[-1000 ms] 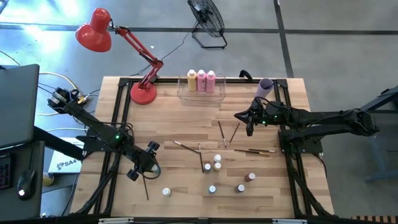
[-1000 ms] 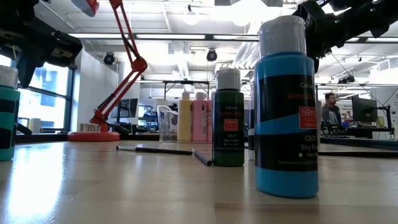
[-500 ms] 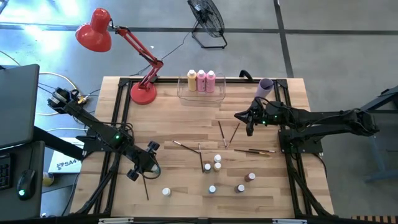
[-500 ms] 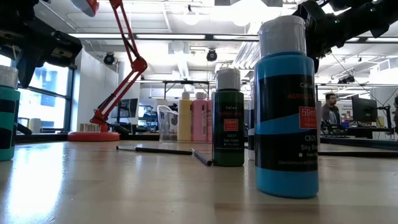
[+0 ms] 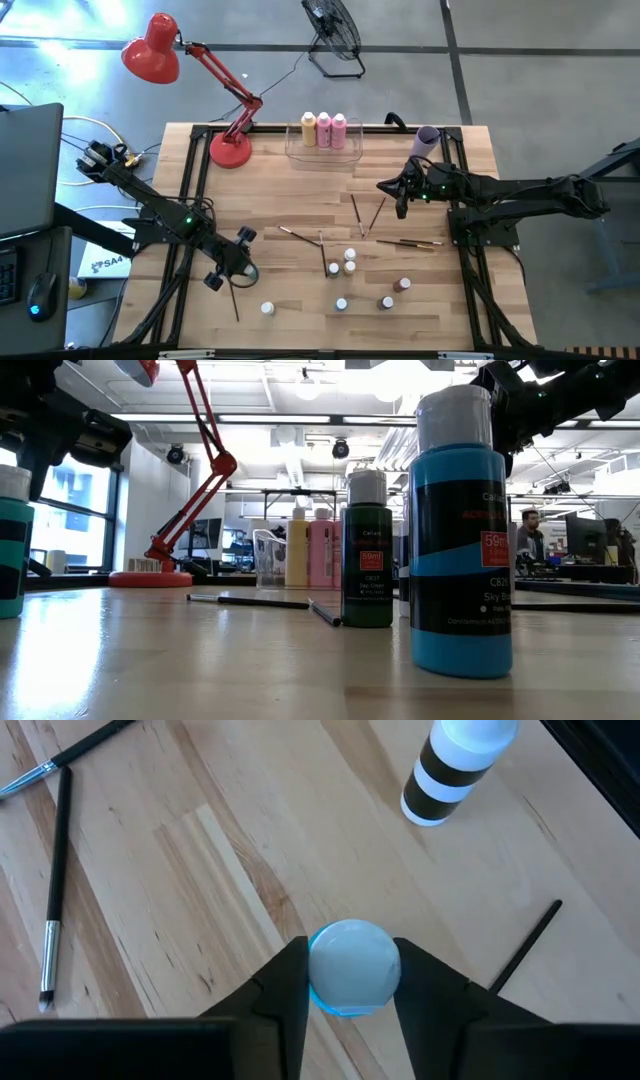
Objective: Pick & Place Paint Supplies
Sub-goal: Put the small light blue paint bottle into the transparent bin
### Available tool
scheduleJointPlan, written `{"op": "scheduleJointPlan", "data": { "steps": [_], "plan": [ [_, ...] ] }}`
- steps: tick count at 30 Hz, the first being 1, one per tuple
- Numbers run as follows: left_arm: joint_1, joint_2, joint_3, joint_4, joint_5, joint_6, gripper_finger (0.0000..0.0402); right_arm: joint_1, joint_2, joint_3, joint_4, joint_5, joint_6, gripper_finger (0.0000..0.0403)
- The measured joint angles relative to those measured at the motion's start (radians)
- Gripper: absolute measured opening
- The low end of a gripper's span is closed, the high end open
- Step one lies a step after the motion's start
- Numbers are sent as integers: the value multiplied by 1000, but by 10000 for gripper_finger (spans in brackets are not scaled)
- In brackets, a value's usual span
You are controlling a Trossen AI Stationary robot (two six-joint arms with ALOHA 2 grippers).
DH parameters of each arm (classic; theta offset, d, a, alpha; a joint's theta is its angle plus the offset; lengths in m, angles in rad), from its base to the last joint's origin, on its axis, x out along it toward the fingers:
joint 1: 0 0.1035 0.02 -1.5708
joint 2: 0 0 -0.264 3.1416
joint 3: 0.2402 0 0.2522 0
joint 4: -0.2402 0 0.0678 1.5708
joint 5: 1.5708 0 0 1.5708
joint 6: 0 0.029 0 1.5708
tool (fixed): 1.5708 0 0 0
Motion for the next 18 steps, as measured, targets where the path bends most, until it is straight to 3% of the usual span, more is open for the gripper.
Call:
{"op": "scheduleJointPlan", "data": {
  "steps": [9,18],
  "plan": [
    [0,0,0,4,-6,-103,140,0,0,0,0,0,-9,8],
    [0,0,0,5,-11,-101,115,0,0,0,-4,0,-11,8]
  ]
}}
